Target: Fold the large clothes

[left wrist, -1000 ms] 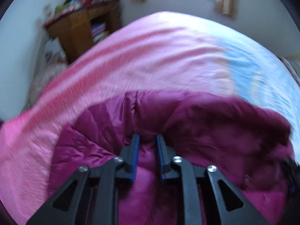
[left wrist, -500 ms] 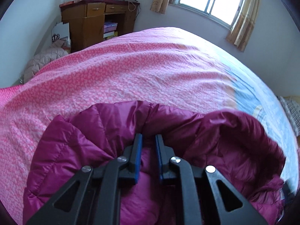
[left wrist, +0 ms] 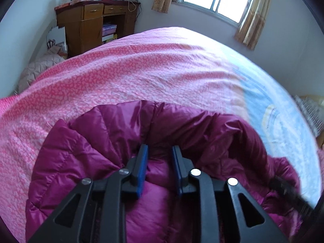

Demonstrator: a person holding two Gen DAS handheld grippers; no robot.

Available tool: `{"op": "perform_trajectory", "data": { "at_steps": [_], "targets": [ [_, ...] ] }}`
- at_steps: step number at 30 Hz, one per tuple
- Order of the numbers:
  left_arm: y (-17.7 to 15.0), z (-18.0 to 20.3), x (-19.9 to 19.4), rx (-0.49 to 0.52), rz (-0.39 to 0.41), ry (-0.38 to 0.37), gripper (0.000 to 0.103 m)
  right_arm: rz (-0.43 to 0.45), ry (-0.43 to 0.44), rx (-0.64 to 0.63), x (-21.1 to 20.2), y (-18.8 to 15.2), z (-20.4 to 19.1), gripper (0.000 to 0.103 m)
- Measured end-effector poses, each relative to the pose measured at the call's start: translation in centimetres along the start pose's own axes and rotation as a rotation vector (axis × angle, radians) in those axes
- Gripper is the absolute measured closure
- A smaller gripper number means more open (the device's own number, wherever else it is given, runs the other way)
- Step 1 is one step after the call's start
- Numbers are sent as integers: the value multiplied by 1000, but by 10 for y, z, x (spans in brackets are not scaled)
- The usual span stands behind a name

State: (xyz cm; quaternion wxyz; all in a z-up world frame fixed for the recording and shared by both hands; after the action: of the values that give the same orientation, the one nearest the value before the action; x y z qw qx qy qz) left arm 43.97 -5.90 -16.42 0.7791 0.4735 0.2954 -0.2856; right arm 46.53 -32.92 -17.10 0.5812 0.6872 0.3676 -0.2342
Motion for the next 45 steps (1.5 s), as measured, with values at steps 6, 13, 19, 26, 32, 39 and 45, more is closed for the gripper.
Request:
{"op": "perform_trajectory", "data": {
  "at_steps": [6,13,19,26,32,39,45],
  "targets": [
    [7,-17,-18,-96,-113,-104,76,63,47,22,-4,-7,11,76],
    [38,28,-73,96,47,-11,51,76,38,18,-6,-10,6,76],
    [24,105,-34,302,67,38,42,84,41,20,-7,-10,6,76],
    [-7,39,16,183,-37,83,25,90,84,44,-8,-11,8,76],
    [-11,47,23,243,-24,166,17,218,123,80,-33,-8,13,77],
    [-12,50,25,248,-23,171,16,155,105,273,-20,-19,50,76],
    [-10,55,33,247,-24,178,14,138,26,208,-18,-14,40,76]
  ]
}}
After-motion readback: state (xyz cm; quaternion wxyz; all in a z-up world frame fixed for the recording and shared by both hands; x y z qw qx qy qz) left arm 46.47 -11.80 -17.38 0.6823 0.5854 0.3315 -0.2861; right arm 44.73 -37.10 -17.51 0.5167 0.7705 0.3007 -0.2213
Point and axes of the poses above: each gripper's, at about its wrist camera, not at the fingertips, and x roughly the way its jaws point, z to its right, y to its top, the point moved 7 cm from there along x, roughly the way its jaws point, and after that the axes turned 10 degrees about -x, right-handed, at the moved point
